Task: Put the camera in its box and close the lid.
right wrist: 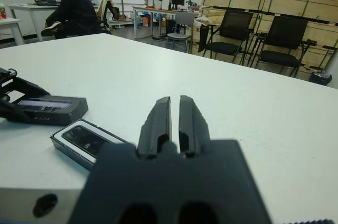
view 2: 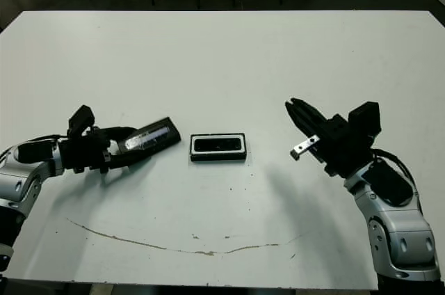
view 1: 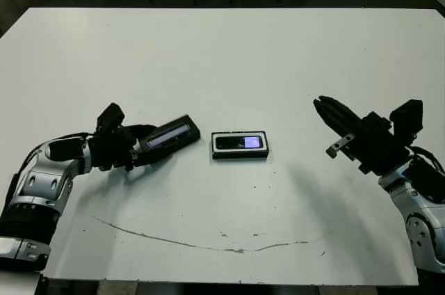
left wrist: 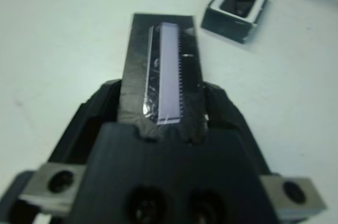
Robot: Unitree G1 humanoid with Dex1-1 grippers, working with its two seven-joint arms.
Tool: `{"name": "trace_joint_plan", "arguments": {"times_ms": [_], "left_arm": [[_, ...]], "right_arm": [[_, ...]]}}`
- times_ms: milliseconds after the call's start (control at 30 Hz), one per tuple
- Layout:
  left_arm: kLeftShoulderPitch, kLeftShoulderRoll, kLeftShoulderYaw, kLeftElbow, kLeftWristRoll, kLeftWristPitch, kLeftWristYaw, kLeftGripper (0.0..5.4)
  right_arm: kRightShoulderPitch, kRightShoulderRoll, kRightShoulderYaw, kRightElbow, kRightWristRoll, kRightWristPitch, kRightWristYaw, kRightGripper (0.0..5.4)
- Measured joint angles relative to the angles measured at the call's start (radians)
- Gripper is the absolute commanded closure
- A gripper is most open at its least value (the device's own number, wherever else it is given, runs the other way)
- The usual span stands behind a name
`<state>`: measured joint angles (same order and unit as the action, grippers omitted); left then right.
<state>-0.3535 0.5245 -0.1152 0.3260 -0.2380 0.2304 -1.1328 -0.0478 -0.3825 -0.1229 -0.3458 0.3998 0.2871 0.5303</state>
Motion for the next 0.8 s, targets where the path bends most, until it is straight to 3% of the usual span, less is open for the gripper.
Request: {"name": "trace_joint_plan", "arguments": {"times_ms": [333,533,800], "left_arm": [[-0.007,0.026,-0.009,-0.025,0.014,0.021,-0.008,2.62],[0.011,0.020,0.044,-0.048,0.030,-0.065,0.108,2.62],[-0.033,-0.029,0.159,-0.080,-0.062,-0.083,0.215,2.62]], "right_arm": [[0.001,-0.003,0.000,-0.001,-0.003,0.003,-0.002,5.40],[0.001,-0.003,0.001,-0.001,-0.004,0.003,-0.002,5.40],[0.001,-0.003,0.003,-0.001,-0.003,0.003,-0.002,5.40]]}}
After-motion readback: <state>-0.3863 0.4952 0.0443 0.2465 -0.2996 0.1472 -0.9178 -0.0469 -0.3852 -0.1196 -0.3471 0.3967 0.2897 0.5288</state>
